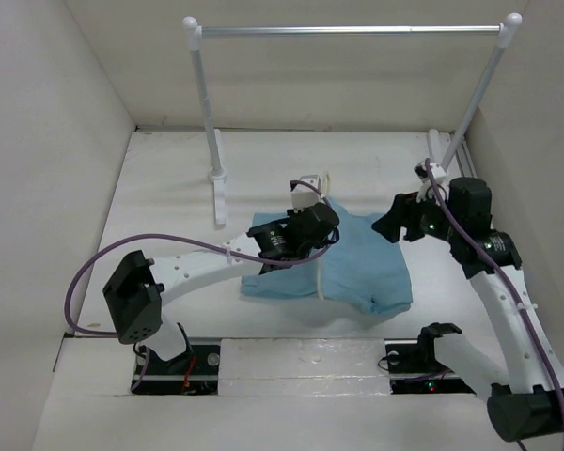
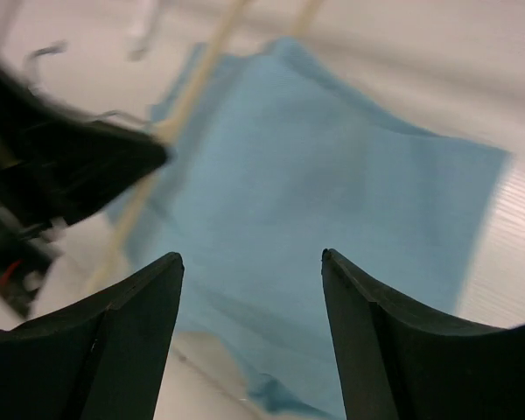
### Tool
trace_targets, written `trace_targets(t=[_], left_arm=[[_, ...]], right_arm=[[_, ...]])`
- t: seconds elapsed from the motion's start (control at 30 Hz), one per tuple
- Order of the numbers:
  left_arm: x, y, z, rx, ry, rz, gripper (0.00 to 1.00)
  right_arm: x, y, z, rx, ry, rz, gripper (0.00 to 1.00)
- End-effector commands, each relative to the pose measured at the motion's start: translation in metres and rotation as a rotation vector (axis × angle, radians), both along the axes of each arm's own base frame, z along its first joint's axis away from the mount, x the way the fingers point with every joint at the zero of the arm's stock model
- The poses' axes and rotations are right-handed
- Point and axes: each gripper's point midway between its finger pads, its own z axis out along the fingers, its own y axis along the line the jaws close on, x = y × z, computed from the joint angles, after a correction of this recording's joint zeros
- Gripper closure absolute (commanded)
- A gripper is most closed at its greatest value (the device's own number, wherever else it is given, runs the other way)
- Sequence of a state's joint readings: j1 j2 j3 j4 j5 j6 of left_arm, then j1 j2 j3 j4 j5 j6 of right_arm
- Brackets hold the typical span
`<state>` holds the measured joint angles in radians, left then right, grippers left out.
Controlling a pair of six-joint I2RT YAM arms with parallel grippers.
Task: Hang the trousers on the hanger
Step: Place the hanger at the clothesline.
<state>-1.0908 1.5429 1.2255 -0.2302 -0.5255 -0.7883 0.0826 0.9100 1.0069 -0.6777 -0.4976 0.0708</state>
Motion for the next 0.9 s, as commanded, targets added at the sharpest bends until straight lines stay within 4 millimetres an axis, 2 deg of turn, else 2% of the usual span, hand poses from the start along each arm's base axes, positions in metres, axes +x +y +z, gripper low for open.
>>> trace_targets(t=[0.0,0.07,0.1,0.13,0.2,0.27,0.37,0.47,0.57,0.63,0.67,0.73,0.77,0.8,0.87], left_arm=[[0.006,-0.014,0.082,-0.16,-0.101,-0.007,1.0],[0.009,-0.013,0.097,-0.181,-0.117,0.01,1.0],[0.01,-0.012,0.118,-0.223,-0.145,0.02,1.0],[0.01,-0.011,0.119,-0.223,-0.147,0.023,1.0],[0.01,-0.011,0.138,-0.271,-0.165,0.03,1.0],[0.01,-0.013,0.146,-0.292,-0.17,0.024,1.0],[0.009,-0.016,0.16,-0.318,-0.174,0.008,1.0],[0.007,-0.016,0.174,-0.352,-0.174,-0.012,1.0],[0.006,-0.01,0.196,-0.391,-0.182,-0.03,1.0],[0.004,-0.006,0.214,-0.433,-0.19,-0.06,1.0],[0.006,-0.002,0.224,-0.45,-0.199,-0.061,1.0],[0.003,-0.002,0.232,-0.484,-0.188,-0.087,1.0],[0.005,0.001,0.237,-0.501,-0.188,-0.083,1.0],[0.004,0.004,0.245,-0.534,-0.193,-0.092,1.0],[0.005,0.006,0.252,-0.568,-0.188,-0.112,1.0]], right_arm=[[-0.031,0.076,0.011,0.211,0.068,0.181,0.3],[-0.046,0.103,0.025,0.323,0.095,0.208,0.29],[-0.047,0.121,0.039,0.375,0.054,0.209,0.23],[-0.055,0.128,0.039,0.374,0.063,0.241,0.23],[-0.052,0.138,0.041,0.401,0.078,0.219,0.21],[-0.053,0.15,0.034,0.411,0.112,0.246,0.21],[-0.057,0.166,0.042,0.472,0.111,0.26,0.22],[-0.048,0.167,0.05,0.493,0.08,0.208,0.27],[-0.041,0.166,0.053,0.507,0.075,0.169,0.32],[-0.037,0.169,0.065,0.547,0.047,0.164,0.41],[-0.035,0.171,0.074,0.579,0.03,0.167,0.49],[-0.032,0.173,0.08,0.597,0.023,0.163,0.56],[-0.03,0.173,0.082,0.601,0.02,0.159,0.64],[-0.031,0.176,0.083,0.599,0.019,0.159,0.64],[-0.03,0.181,0.083,0.6,0.027,0.163,0.6]])
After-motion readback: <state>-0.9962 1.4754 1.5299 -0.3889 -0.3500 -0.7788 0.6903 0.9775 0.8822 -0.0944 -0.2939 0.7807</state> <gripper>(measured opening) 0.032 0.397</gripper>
